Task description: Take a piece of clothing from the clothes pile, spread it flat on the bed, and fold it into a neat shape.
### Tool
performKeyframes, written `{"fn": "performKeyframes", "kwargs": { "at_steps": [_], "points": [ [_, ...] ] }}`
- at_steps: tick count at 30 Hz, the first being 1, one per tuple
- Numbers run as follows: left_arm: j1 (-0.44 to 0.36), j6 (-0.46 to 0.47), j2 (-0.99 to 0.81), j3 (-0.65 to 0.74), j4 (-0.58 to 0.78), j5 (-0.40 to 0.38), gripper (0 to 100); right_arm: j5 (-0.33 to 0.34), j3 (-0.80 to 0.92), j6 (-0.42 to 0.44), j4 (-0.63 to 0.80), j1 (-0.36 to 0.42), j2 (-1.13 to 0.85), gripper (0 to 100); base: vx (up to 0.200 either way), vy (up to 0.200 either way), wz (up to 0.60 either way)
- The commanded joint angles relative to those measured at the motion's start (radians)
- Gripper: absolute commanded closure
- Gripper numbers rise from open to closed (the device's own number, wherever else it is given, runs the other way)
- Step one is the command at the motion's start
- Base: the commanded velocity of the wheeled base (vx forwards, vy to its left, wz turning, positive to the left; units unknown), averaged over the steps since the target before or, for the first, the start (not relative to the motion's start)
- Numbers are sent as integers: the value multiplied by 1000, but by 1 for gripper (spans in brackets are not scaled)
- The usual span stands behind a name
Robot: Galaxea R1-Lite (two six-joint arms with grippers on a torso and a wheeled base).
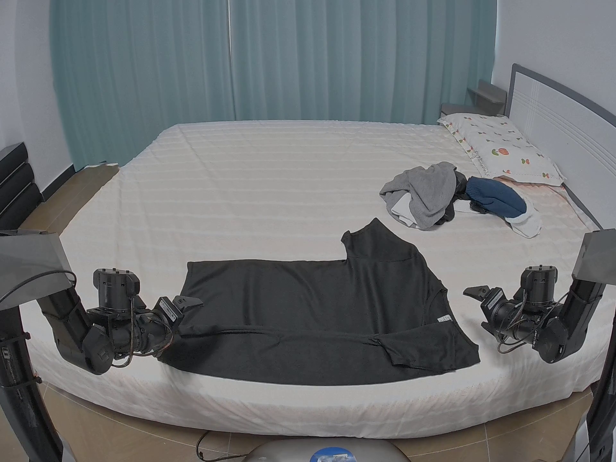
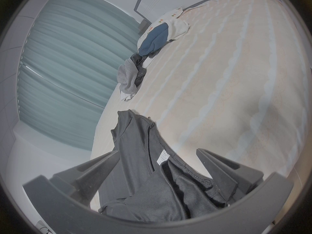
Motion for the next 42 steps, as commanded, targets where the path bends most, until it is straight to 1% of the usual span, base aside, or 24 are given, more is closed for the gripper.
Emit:
{"fn": "performKeyframes", "kwargs": {
  "at_steps": [1,3,4,8,11,14,19,21,23,25,26,34,39,42],
  "points": [
    [-17,-1,2,2,1,2,0,2,4,1,0,-1,1,0,0,0,0],
    [-22,1,2,2,1,2,0,2,4,1,0,0,3,0,0,0,0],
    [-39,2,3,0,7,3,0,0,4,-1,0,3,6,0,0,0,0],
    [-62,4,8,-1,13,5,0,0,7,-1,-2,9,4,0,0,0,0],
    [-68,5,17,-4,15,8,0,0,9,-1,-2,12,3,0,0,0,0],
    [-69,7,51,-37,21,14,0,0,10,-1,-2,14,1,0,0,0,0],
    [-69,11,60,-95,107,25,0,-1,12,-1,-2,20,0,0,0,0,0],
    [-65,22,71,-130,138,48,0,-1,12,-1,-2,22,0,0,0,0,0],
    [-59,28,104,-167,141,92,0,-1,12,-1,-2,22,0,0,0,0,0],
    [-57,28,115,-178,136,111,0,-1,12,-1,-2,22,-2,0,0,0,0],
    [-49,27,134,-207,133,141,0,-1,12,-1,-2,22,0,0,0,0,0],
    [-8,18,144,-248,133,149,0,-4,10,-1,-2,22,3,0,0,0,0],
    [11,-28,124,-262,127,149,0,-6,12,-1,-3,22,9,0,0,0,0],
    [34,-68,127,-282,90,149,0,-7,12,-1,-3,23,9,0,0,0,0]
  ]
}}
